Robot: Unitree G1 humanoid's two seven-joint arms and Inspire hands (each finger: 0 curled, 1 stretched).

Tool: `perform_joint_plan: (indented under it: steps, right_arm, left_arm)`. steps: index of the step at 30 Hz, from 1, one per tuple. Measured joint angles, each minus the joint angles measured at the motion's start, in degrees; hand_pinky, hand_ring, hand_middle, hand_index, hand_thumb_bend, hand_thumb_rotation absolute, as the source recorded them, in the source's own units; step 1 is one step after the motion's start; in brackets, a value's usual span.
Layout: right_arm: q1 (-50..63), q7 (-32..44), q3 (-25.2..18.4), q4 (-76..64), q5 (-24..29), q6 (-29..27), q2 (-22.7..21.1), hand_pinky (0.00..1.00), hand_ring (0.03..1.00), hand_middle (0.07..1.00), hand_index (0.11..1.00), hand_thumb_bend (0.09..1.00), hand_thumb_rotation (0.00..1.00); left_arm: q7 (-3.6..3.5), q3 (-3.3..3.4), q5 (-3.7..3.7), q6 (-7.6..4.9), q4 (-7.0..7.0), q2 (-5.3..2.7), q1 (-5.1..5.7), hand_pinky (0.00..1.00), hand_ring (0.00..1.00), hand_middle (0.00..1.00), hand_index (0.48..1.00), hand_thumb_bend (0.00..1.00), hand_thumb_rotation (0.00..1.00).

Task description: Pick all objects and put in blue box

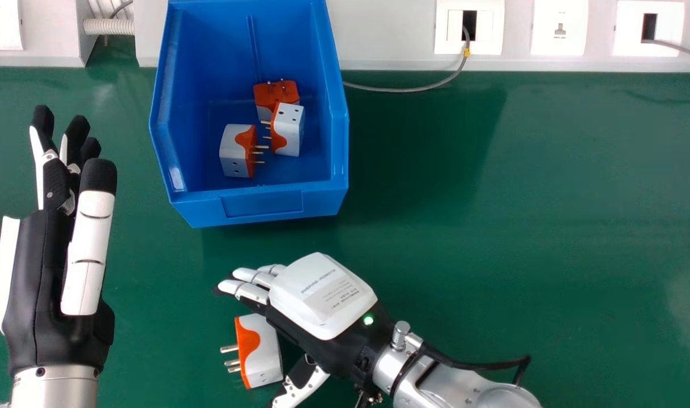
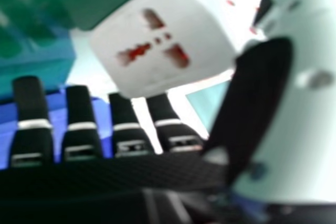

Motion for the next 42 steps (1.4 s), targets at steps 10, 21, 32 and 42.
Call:
perform_joint_plan:
  steps: [10,21,32,42]
  right_arm:
    - [-0.43,1.94,0.16,-0.02,0.37,1.84,1.41,0.65,0.810,0.864,0.840,0.726,0.34]
    - [-0.48,3.79,0.32,-0.10,1.06,3.19,2.67,0.64,0.799,0.853,0.827,0.720,0.35]
    - [-1.98,2.53,1.65,1.83,1.20,3.84,3.89,0.52,0.614,0.656,0.655,0.698,0.25]
    - [-3.03,-5.49,1.95,7.87,3.06,-1.94,5.36,0.20,0.248,0.410,0.514,0.519,0.01]
  left_arm:
    - [0.17,-0.10,0.48,-0.03,0.02,-0.07,-0.44,1.00,1.00,1.00,1.000,0.69,0.85]
    - [0.12,-0.12,0.27,-0.03,0.02,-0.16,-0.58,1.00,1.00,1.00,1.000,0.69,0.84]
    - [0.06,-0.08,0.29,-0.01,0.02,-0.13,-0.58,1.00,1.00,1.00,1.000,0.71,0.83]
    - [0.09,-0.07,0.28,-0.01,-0.29,-0.12,-0.56,1.00,1.00,1.00,1.000,0.71,0.83]
